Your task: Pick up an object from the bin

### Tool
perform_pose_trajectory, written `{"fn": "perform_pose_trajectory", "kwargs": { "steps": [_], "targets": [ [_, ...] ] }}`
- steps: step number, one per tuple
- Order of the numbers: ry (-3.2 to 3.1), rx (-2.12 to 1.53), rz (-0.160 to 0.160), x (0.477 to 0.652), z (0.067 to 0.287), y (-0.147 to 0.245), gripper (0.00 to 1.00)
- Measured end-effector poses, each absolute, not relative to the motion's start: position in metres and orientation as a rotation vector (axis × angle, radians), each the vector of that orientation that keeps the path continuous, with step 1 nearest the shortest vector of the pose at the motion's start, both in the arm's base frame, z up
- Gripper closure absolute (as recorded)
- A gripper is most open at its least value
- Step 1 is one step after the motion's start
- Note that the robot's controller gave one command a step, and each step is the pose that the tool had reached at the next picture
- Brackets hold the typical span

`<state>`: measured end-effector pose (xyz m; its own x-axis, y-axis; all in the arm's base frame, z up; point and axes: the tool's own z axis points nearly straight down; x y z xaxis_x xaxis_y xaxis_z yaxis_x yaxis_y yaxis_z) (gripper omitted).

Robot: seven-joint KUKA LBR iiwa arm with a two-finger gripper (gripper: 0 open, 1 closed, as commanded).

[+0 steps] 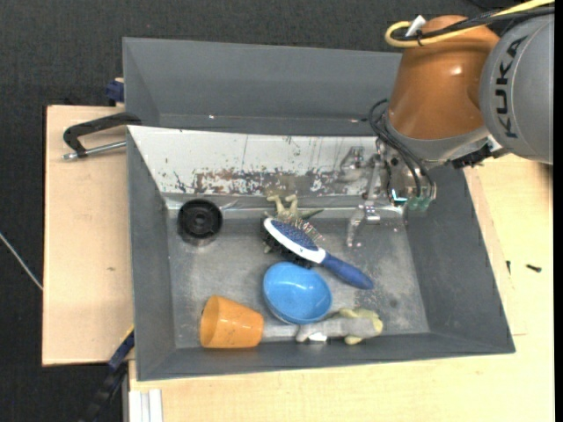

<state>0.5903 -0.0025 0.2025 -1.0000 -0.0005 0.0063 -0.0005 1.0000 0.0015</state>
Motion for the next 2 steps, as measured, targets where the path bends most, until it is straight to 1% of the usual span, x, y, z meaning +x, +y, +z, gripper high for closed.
{"fn": "perform_pose_trajectory", "kwargs": {
  "steps": [1,2],
  "targets": [
    [-3.144,0.001,-0.002,0.5920,0.2073,-0.0026,1.00],
    [-3.144,0.001,-0.002,0.5920,0.2073,-0.0027,0.00]
  ]
}}
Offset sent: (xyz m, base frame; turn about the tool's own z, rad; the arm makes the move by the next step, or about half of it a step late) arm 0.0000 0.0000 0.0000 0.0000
